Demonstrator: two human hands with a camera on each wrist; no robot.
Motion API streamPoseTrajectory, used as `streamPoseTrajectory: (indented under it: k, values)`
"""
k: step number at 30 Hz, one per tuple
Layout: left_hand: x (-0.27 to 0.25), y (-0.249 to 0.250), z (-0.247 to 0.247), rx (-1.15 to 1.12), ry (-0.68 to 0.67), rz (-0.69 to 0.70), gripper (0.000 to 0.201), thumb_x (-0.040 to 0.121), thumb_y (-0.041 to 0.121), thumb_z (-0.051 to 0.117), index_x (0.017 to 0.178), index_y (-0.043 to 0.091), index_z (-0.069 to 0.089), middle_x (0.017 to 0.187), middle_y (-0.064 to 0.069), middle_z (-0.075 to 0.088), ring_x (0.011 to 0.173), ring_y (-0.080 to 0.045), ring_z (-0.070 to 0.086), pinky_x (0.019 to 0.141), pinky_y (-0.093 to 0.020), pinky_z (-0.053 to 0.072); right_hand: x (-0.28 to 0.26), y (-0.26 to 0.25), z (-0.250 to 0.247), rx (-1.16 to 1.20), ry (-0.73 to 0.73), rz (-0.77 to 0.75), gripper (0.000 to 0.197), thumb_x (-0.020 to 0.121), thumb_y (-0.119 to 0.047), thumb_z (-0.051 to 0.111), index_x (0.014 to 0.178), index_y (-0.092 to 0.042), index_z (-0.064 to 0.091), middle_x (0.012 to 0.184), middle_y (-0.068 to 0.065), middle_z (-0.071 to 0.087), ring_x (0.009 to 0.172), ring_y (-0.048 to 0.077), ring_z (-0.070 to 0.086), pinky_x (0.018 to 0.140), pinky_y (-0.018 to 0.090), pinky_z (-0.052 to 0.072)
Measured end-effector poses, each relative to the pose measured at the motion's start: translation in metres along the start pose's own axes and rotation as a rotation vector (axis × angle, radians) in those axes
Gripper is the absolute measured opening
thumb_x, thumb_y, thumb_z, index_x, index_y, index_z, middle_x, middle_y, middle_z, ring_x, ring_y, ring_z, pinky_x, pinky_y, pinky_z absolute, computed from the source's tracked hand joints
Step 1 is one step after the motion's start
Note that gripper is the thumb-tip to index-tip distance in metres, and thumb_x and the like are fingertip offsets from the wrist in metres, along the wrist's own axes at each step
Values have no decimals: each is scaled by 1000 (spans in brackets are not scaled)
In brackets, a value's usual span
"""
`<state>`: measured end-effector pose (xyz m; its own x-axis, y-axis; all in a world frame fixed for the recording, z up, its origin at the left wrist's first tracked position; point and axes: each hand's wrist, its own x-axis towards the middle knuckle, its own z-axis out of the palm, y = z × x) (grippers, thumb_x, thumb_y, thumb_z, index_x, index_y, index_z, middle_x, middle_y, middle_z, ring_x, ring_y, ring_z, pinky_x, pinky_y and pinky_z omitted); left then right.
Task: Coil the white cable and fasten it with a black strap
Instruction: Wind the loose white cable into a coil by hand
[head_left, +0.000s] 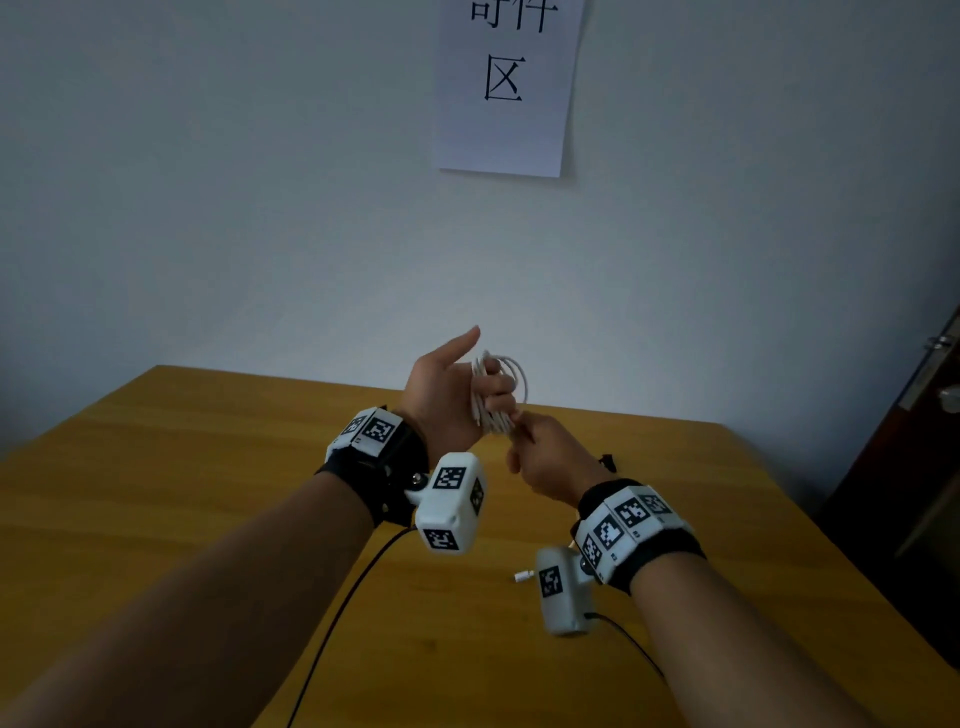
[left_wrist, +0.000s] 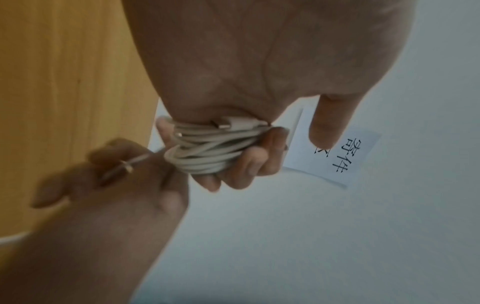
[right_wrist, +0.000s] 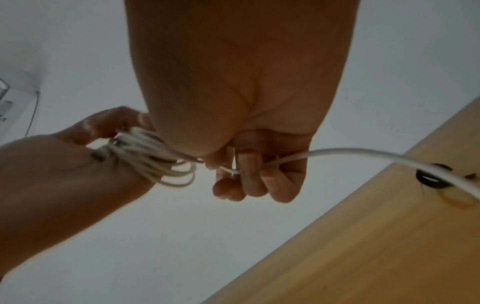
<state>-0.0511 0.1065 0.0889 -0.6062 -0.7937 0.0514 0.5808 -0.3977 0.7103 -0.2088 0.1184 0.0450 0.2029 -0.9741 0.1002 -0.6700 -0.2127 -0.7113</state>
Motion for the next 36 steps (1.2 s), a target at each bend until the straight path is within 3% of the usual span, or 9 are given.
streamPoseTrajectory:
  k: [7, 12, 19, 22, 24, 25, 27, 30, 36]
  values:
    - [6, 8, 1, 121, 249, 189, 44, 85, 51, 56, 94, 11, 39, 67, -8, 44, 66, -29, 49, 86, -41, 41, -15, -10, 12, -76, -146, -45, 42, 108, -22, 41, 68, -34, 51, 64, -2, 55, 53, 9, 46, 58, 28, 40]
    - [17, 1, -12, 601, 443, 247, 49, 85, 51, 57, 97, 3, 52, 59, -6, 54, 53, -24, 60, 65, -36, 42, -19, -20, 4, -119, -183, -37, 30, 108, -31, 43, 108, -20, 70, 76, -8, 58, 62, 9, 52, 60, 27, 41]
    - [13, -15, -33, 1291, 313, 185, 70, 78, 76, 40, 50, 12, 34, 52, -8, 38, 46, -21, 36, 62, -37, 35, -17, -30, -9, -150, -171, -51, 27, 107, -21, 47, 119, -16, 71, 77, -20, 54, 68, -5, 50, 65, 19, 41]
    - [7, -19, -36, 1499, 261, 143, 81, 77, 82, 25, 61, 7, 54, 54, -5, 50, 50, -19, 47, 64, -33, 40, -16, -30, -15, -176, -155, -61, 26, 106, -18, 47, 112, -15, 73, 71, -20, 55, 59, -8, 50, 60, 14, 38]
    - [5, -22, -37, 1605, 241, 108, 98, 69, 84, 18, 98, 5, 68, 75, -5, 54, 68, -19, 50, 64, -21, 36, -15, -29, -18, -176, -158, -62, 24, 105, -16, 49, 110, -15, 72, 83, -16, 65, 72, -5, 58, 68, 18, 45]
    - [6, -24, -39, 1621, 269, 62, 101, 67, 82, 18, 114, 4, 63, 87, -6, 52, 79, -19, 47, 65, -19, 33, -15, -27, -20, -173, -156, -58, 22, 104, -15, 50, 107, -17, 72, 92, -12, 70, 81, 1, 63, 73, 22, 49]
    - [8, -27, -44, 1636, 319, -20, 87, 73, 75, 22, 116, 7, 57, 99, -7, 47, 90, -20, 42, 68, -25, 34, -14, -24, -24, -177, -146, -45, 19, 103, -18, 53, 99, -21, 71, 91, -10, 70, 82, 6, 66, 71, 24, 50]
    - [6, -31, -48, 1667, 300, -117, 77, 84, 78, 20, 88, 9, 54, 84, -13, 51, 74, -23, 48, 73, -35, 41, -15, -21, -31, -203, -112, -20, 21, 103, -30, 56, 111, -21, 73, 74, -11, 63, 58, -1, 58, 52, 17, 43]
    - [5, -31, -48, 1479, 257, -300, 69, 80, 82, 20, 79, 15, 36, 67, -9, 44, 56, -20, 37, 52, -28, 34, -6, -13, -39, -185, -70, -16, 21, 101, -35, 60, 109, -24, 75, 79, -4, 73, 70, 2, 65, 67, 26, 47]
